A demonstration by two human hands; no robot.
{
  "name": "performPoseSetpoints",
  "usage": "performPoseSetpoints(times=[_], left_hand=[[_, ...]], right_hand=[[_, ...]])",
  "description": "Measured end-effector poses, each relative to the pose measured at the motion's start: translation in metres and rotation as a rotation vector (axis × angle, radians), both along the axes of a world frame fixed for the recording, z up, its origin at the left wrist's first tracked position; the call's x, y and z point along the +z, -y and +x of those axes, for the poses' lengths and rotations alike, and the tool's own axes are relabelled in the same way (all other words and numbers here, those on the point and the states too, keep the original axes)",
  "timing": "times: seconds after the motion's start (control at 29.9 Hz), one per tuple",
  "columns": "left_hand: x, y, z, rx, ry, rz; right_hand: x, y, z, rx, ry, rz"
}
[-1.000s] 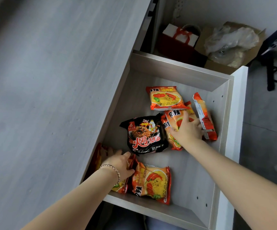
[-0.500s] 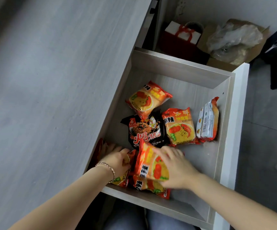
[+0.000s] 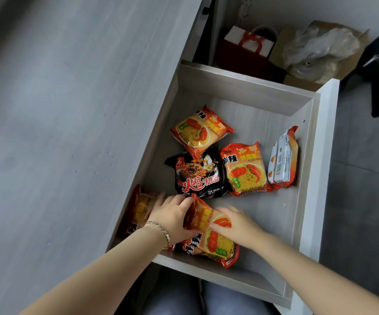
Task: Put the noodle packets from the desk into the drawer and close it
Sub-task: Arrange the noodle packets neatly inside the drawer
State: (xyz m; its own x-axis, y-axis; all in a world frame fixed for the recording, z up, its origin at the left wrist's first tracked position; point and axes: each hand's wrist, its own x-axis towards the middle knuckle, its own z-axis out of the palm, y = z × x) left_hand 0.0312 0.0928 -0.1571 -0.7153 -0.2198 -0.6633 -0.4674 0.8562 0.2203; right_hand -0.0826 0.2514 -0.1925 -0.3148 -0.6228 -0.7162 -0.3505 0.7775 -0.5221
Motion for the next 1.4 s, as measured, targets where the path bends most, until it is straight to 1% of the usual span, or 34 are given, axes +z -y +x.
performPoseSetpoints(times=[0.07, 0.17, 0.23, 0.33, 0.4, 0.47, 0.5, 0.53, 0.57, 0.6, 0.64, 0.67, 0.7, 0.74, 0.77, 0.8, 0.84, 0.9, 0.94, 0.97, 1.1, 1.17, 1.24, 1.3, 1.34, 1.4], left_hand=[[-0.001, -0.003, 0.000, -0.104, 0.072, -0.029], [-0.001, -0.002, 0.003, -0.184, 0.191, -0.090], [-0.001, -0.004, 0.008, -0.270, 0.196, -0.169], [-0.007, -0.007, 0.013, -0.382, 0.166, -0.239], [-0.013, -0.008, 0.013, -0.479, 0.170, -0.260], [-0.015, -0.007, 0.009, -0.532, 0.174, -0.229], [-0.015, -0.005, 0.006, -0.502, 0.177, -0.178], [-0.014, -0.002, 0.002, -0.424, 0.174, -0.107], [-0.012, 0.001, -0.003, -0.304, 0.141, -0.020], [-0.011, 0.004, -0.006, -0.156, 0.062, 0.072], [-0.011, 0.006, -0.009, -0.002, -0.047, 0.140], [-0.010, 0.008, -0.012, 0.145, -0.159, 0.156], [-0.010, 0.010, -0.017, 0.289, -0.248, 0.132], [-0.008, 0.011, -0.021, 0.439, -0.295, 0.097], [-0.006, 0.012, -0.025, 0.593, -0.288, 0.080], [-0.004, 0.014, -0.031, 0.738, -0.244, 0.095], [-0.003, 0.015, -0.038, 0.861, -0.185, 0.138], [-0.006, 0.020, -0.050, 1.023, -0.134, 0.230], [-0.007, 0.023, -0.055, 1.059, -0.138, 0.259], [-0.009, 0.025, -0.060, 1.077, -0.149, 0.277], [-0.015, 0.035, -0.072, 1.128, -0.197, 0.352], [-0.018, 0.042, -0.076, 1.090, -0.171, 0.371], [-0.020, 0.048, -0.078, 1.020, -0.097, 0.340], [-0.020, 0.049, -0.081, 0.978, -0.027, 0.304], [-0.021, 0.048, -0.082, 0.969, -0.009, 0.295], [-0.023, 0.044, -0.082, 0.953, 0.003, 0.279]], right_hand=[[-0.003, 0.004, 0.004, 0.081, -0.024, 0.035], [0.000, 0.015, 0.010, 0.177, -0.012, -0.016], [0.001, 0.020, 0.013, 0.219, -0.038, -0.021], [0.000, 0.024, 0.020, 0.298, -0.130, 0.020], [-0.003, 0.024, 0.025, 0.342, -0.181, 0.038], [-0.005, 0.021, 0.026, 0.349, -0.167, 0.068], [-0.004, 0.020, 0.025, 0.343, -0.132, 0.085], [-0.003, 0.020, 0.021, 0.327, -0.083, 0.097], [-0.001, 0.020, 0.017, 0.278, -0.014, 0.094], [0.000, 0.022, 0.011, 0.181, 0.051, 0.071], [0.002, 0.024, 0.005, 0.051, 0.075, 0.026], [0.003, 0.027, -0.002, -0.095, 0.033, -0.040], [0.005, 0.030, -0.010, -0.231, -0.084, -0.107], [0.006, 0.033, -0.017, -0.341, -0.243, -0.159], [0.006, 0.036, -0.024, -0.422, -0.401, -0.189], [0.006, 0.039, -0.033, -0.467, -0.521, -0.172], [0.005, 0.042, -0.043, -0.474, -0.579, -0.094], [0.001, 0.047, -0.063, -0.455, -0.534, 0.151], [-0.002, 0.049, -0.071, -0.452, -0.478, 0.250], [-0.004, 0.049, -0.078, -0.452, -0.429, 0.305], [-0.006, 0.048, -0.090, -0.380, -0.385, 0.341], [-0.004, 0.047, -0.091, -0.364, -0.363, 0.371], [-0.001, 0.045, -0.092, -0.392, -0.374, 0.340], [0.005, 0.042, -0.098, -0.469, -0.410, 0.227], [0.008, 0.040, -0.103, -0.499, -0.404, 0.183], [0.014, 0.036, -0.111, -0.526, -0.340, 0.174]])
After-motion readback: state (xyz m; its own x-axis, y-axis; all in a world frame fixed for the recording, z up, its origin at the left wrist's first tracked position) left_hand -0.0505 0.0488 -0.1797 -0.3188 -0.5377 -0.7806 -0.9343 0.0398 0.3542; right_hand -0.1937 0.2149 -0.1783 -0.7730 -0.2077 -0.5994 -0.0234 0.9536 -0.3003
